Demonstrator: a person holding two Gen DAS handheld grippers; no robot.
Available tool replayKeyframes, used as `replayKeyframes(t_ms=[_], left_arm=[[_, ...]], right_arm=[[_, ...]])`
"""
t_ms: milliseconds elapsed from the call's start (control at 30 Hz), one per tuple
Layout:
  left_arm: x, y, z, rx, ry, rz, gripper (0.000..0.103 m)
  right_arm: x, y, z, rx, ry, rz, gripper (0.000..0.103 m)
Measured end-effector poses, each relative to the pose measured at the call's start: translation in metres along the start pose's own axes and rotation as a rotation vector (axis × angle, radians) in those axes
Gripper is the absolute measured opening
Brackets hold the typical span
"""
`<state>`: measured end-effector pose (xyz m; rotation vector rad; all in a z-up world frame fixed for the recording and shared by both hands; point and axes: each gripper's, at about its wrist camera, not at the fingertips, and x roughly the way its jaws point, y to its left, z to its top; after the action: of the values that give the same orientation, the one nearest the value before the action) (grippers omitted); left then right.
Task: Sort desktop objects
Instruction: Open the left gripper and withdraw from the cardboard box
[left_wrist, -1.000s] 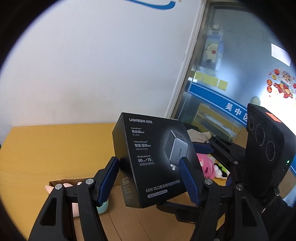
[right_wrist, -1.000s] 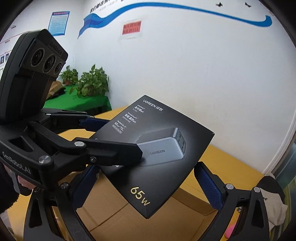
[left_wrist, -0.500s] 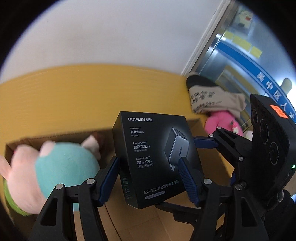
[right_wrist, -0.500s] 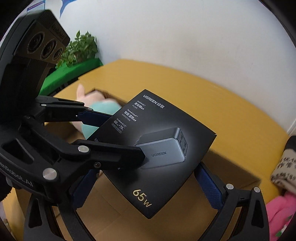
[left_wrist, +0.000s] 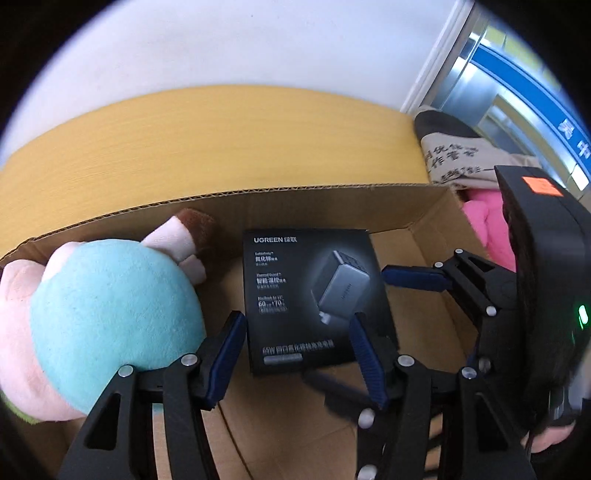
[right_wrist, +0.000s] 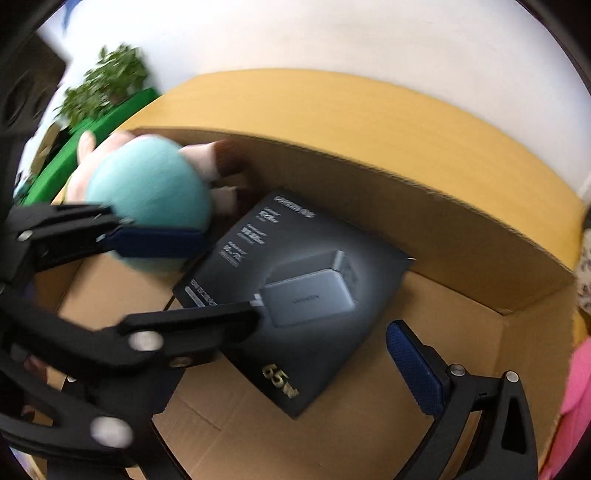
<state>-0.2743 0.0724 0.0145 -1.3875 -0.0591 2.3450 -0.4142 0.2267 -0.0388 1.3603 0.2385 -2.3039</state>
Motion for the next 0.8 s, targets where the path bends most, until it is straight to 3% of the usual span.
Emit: replayKeyframes(t_ms=[67, 233, 400, 500, 600, 700, 800], left_arm=[[-0.022, 0.005, -0.006, -0.007, -0.036, 0.024, 0.058], [-0.094, 0.019, -0.036, -0.004, -0.125, 0.078, 0.06], [-0.149, 0.03, -0.113, -0.007, -0.118, 0.167, 0.062], [-0.149, 0.038, -0.157, -0.024, -0.078, 0.225, 0.064], [-0.133, 0.052, -0.191, -0.096, 0.001, 0.2, 0.064], [-0.122, 0.055, -0.213, -0.14, 0.042, 0.229, 0.064], [-0.13, 0.058, -0.227, -0.184, 0.018, 0.208, 0.064]], right_arm=[[-0.015, -0.002, -0.006, 0.021, -0.004, 0.001, 0.103], [-0.099, 0.013, -0.033, 0.01, -0.088, 0.055, 0.103], [-0.161, 0.027, -0.096, 0.046, -0.131, 0.129, 0.103], [-0.151, 0.025, -0.149, 0.169, -0.055, 0.165, 0.103], [-0.136, 0.024, -0.186, 0.248, 0.03, 0.124, 0.103], [-0.146, 0.036, -0.202, 0.216, -0.007, 0.052, 0.102], [-0.153, 0.039, -0.21, 0.269, -0.035, 0.042, 0.103]])
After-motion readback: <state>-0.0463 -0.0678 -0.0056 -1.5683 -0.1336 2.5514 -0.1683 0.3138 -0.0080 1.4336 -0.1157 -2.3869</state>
